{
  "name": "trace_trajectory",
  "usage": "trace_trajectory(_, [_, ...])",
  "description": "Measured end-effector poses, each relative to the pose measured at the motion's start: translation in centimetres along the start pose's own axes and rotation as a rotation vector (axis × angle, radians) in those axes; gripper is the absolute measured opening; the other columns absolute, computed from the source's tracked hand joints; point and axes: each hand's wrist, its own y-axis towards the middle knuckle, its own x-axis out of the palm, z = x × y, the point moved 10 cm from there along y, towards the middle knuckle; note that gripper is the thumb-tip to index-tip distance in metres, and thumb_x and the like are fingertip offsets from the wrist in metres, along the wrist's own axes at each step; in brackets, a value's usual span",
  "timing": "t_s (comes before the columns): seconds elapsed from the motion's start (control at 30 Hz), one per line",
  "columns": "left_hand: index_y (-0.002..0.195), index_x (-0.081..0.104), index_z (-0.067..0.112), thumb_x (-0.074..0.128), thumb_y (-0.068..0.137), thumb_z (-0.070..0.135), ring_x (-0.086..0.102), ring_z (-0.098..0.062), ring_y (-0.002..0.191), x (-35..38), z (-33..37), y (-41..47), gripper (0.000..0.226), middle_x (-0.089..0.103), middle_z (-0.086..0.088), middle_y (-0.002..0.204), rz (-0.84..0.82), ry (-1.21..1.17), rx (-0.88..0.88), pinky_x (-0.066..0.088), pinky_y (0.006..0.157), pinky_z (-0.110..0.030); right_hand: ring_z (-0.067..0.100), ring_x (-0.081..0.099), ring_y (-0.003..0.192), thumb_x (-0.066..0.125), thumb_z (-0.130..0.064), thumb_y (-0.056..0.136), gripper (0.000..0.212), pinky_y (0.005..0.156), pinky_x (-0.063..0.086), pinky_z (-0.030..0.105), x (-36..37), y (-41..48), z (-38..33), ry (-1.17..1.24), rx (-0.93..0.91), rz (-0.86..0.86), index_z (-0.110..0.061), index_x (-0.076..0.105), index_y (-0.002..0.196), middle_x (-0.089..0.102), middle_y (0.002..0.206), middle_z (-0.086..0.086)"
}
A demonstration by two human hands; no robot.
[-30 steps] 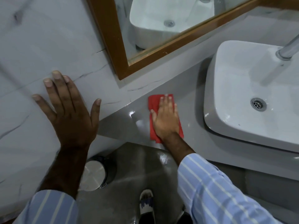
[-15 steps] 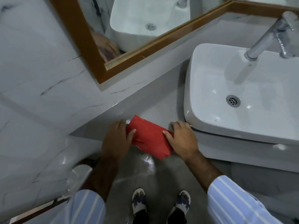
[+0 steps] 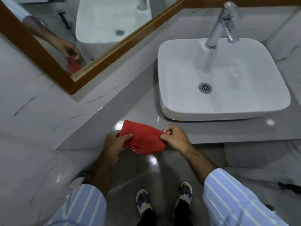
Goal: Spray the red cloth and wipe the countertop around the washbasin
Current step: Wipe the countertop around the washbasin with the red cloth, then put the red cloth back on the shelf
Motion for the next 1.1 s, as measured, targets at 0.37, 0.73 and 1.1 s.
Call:
trace_trajectory(0.37, [0.120, 0.072, 0.003, 0.068, 0.094, 0.002, 0.079, -0.023, 0.098, 18.8, 2.9, -9.0, 0.026, 0.081, -0.014, 0.111, -0.480, -0.153, 0.008, 0.064, 0.085, -0.034, 0.016, 0.074, 0.075, 0.081, -0.014, 0.078, 0.013, 0.077, 0.061, 0.034, -17.4, -8.3, 11.4, 0.276, 0.184, 0.271, -0.025, 0.079, 0.071, 0.080, 0.075, -0.002])
trace_trajectory(0.73, [0.117, 0.074, 0.019, 0.078, 0.088, 0.000, 0.076, -0.022, 0.095, 46.4, 11.0, -26.5, 0.035, 0.081, -0.002, 0.101, -0.899, 0.421, 0.528, 0.062, 0.095, -0.043, 0.013, 0.069, 0.061, 0.074, -0.005, 0.089, 0.001, 0.054, 0.061, 0.028, -31.9, -27.0, 29.6, 0.868, 0.418, 0.787, -0.005, 0.075, 0.089, 0.071, 0.071, 0.005])
trace_trajectory(1.1, [0.129, 0.070, 0.011, 0.062, 0.093, 0.007, 0.063, -0.032, 0.116, 70.7, 8.6, -54.0, 0.036, 0.072, -0.013, 0.123, -1.177, 1.108, 1.581, 0.045, 0.102, -0.035, 0.020, 0.075, 0.069, 0.073, -0.005, 0.091, 0.020, 0.059, 0.061, 0.028, -34.5, -36.8, 42.3, 1.267, 0.534, 1.038, -0.001, 0.069, 0.111, 0.078, 0.099, 0.016])
